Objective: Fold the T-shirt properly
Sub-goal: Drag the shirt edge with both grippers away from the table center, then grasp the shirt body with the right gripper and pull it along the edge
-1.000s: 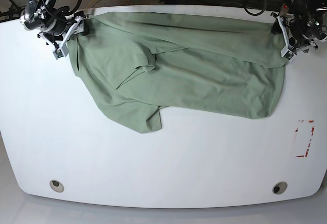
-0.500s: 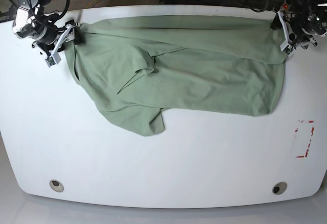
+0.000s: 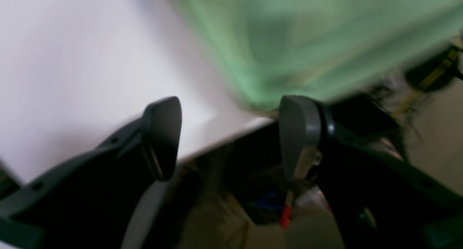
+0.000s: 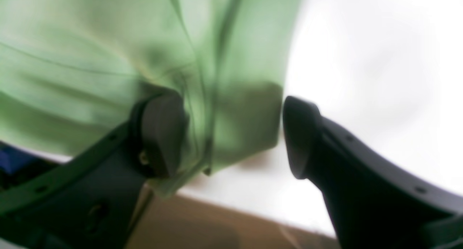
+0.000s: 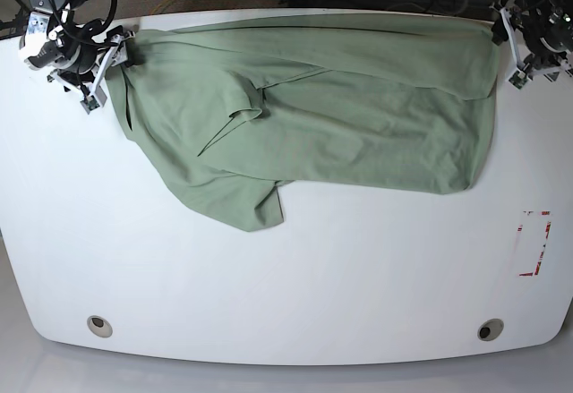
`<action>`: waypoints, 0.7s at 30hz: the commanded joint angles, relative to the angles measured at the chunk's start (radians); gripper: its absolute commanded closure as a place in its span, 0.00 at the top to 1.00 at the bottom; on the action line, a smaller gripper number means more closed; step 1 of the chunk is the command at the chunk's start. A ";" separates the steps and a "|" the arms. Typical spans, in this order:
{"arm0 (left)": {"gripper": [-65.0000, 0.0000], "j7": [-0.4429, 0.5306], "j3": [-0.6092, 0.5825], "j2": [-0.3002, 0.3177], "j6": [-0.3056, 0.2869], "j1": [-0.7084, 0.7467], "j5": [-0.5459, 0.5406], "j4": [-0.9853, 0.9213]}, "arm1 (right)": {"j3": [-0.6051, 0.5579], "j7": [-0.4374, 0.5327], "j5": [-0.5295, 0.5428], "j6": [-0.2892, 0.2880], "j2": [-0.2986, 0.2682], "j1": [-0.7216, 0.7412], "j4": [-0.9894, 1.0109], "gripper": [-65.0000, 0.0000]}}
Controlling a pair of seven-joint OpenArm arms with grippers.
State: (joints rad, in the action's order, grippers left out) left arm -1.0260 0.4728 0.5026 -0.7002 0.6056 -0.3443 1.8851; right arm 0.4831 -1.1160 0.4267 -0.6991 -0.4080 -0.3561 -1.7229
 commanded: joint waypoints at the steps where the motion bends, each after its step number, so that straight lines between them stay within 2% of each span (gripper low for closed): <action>1: 0.59 -0.027 0.027 0.017 0.002 -0.016 -0.002 0.038 | 0.012 -0.017 0.019 0.001 0.016 0.006 -0.114 0.61; 6: 0.59 -0.029 0.028 0.017 0.002 -0.028 -0.002 0.058 | 0.044 -0.092 0.022 0.001 0.076 0.012 -0.260 0.62; 9: 0.59 -0.029 0.025 0.012 0.002 -0.040 -0.002 0.069 | 0.042 -0.132 0.096 0.001 0.096 0.036 -0.276 0.62; 12: 0.59 -0.029 0.016 -0.052 0.002 -0.098 0.006 0.069 | 0.042 -0.164 0.151 0.001 0.130 0.062 -0.272 0.62; 15: 0.59 -0.029 0.007 -0.107 0.002 -0.149 0.007 0.067 | 0.035 -0.177 0.156 0.001 0.176 0.079 -0.272 0.62; 21: 0.59 -0.029 -0.082 -0.172 0.002 -0.197 0.009 0.063 | -0.096 -0.174 0.153 0.001 0.235 0.127 -0.254 0.62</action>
State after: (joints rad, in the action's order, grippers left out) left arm -1.0622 0.4065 0.3241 -0.6975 0.4099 -0.3325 1.9335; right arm 0.4042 -1.3090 0.5613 -0.6964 -0.1699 -0.2447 -1.9617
